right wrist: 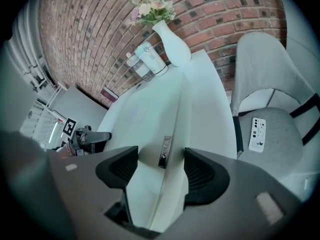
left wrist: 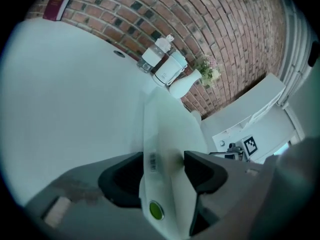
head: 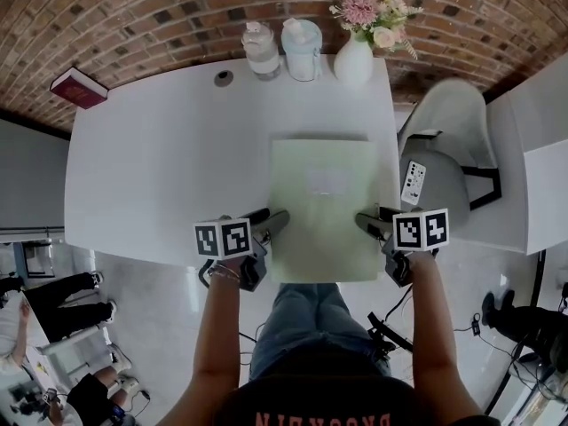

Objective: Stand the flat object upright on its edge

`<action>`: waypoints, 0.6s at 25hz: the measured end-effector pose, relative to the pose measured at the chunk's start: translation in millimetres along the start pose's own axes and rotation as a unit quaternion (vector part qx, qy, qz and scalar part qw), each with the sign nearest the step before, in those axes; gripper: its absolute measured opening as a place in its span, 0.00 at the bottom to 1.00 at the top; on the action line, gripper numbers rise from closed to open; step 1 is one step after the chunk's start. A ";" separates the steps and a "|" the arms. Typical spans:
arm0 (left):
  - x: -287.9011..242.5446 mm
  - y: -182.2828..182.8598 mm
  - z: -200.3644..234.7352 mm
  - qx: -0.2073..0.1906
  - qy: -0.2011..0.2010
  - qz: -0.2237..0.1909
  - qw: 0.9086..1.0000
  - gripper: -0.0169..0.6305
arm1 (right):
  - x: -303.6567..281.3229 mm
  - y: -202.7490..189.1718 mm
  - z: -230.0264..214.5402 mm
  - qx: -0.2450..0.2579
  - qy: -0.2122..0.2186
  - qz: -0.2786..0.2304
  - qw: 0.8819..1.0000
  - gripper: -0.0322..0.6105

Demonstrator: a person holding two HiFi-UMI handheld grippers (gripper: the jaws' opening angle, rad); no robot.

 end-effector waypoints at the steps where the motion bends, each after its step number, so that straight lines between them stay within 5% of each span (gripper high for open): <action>1: -1.7 -0.8 1.9 0.010 -0.004 0.004 1.000 0.43 | -1.3 0.4 -0.6 -0.001 0.000 0.006 1.000 0.51; 15: -17.2 -5.5 15.0 0.082 -0.053 0.019 0.995 0.50 | -18.0 1.5 -11.1 -0.053 0.036 0.031 0.997 0.61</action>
Point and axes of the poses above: the fingertips, and each gripper's own axes: x backward along the fingers, z to its left, y out of its top, the point moved 9 cm from there along x, backward along the fingers, and after that the axes turned 10 degrees about -z, right-handed, at the moved point
